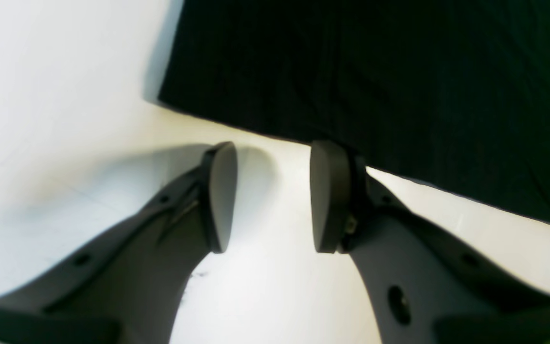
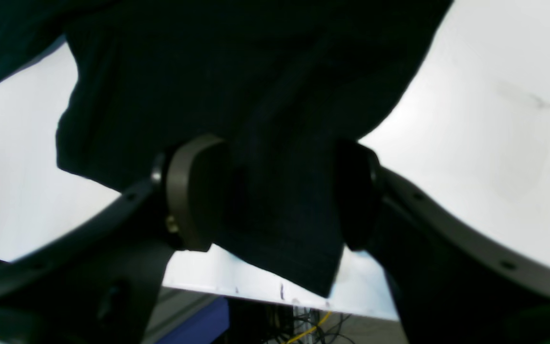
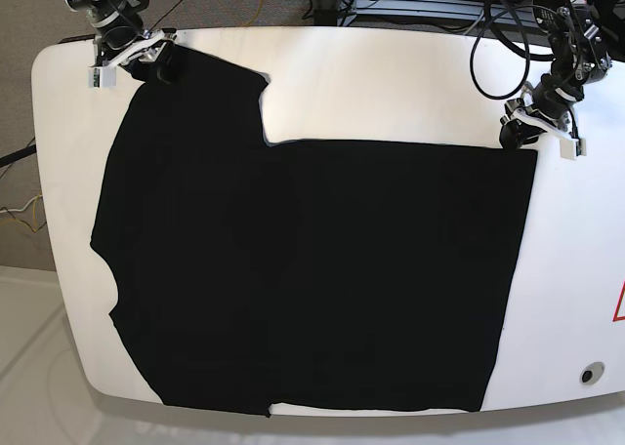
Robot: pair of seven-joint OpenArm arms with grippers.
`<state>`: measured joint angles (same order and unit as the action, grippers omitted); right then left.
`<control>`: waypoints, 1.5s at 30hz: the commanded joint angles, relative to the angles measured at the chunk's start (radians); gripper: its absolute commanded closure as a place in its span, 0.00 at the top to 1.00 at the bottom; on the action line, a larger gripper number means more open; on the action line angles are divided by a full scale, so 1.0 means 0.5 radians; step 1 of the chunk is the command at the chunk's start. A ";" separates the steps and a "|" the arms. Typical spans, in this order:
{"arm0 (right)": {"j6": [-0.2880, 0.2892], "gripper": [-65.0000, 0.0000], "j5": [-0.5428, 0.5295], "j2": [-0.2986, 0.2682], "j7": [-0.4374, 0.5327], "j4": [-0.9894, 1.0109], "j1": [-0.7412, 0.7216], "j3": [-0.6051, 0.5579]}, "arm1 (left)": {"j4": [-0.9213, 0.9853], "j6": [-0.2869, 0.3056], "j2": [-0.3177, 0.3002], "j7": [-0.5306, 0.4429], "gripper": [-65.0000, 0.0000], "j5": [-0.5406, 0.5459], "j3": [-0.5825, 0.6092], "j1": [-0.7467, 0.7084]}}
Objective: Fold the T-shirt properly
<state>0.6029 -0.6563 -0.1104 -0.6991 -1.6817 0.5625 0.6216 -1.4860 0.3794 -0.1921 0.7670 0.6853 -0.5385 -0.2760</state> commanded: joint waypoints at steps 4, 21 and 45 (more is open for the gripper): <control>-0.018 0.57 0.045 -0.010 -0.065 0.004 0.012 -0.023 | 0.003 -0.003 -0.014 0.043 0.36 -0.030 0.003 0.001; -0.043 0.56 0.090 -0.001 -0.055 0.007 0.000 -0.070 | 0.032 0.008 -0.008 0.019 0.36 -0.051 0.009 0.006; -0.012 0.58 0.053 -0.014 -0.025 0.077 0.017 -0.045 | -0.020 0.015 -0.015 0.012 0.38 -0.010 0.008 -0.011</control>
<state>0.6182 -0.6712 -0.1135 -0.6514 -1.6417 0.5503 0.5968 -1.4895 0.3904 -0.1894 0.7551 0.6872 -0.5301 -0.2806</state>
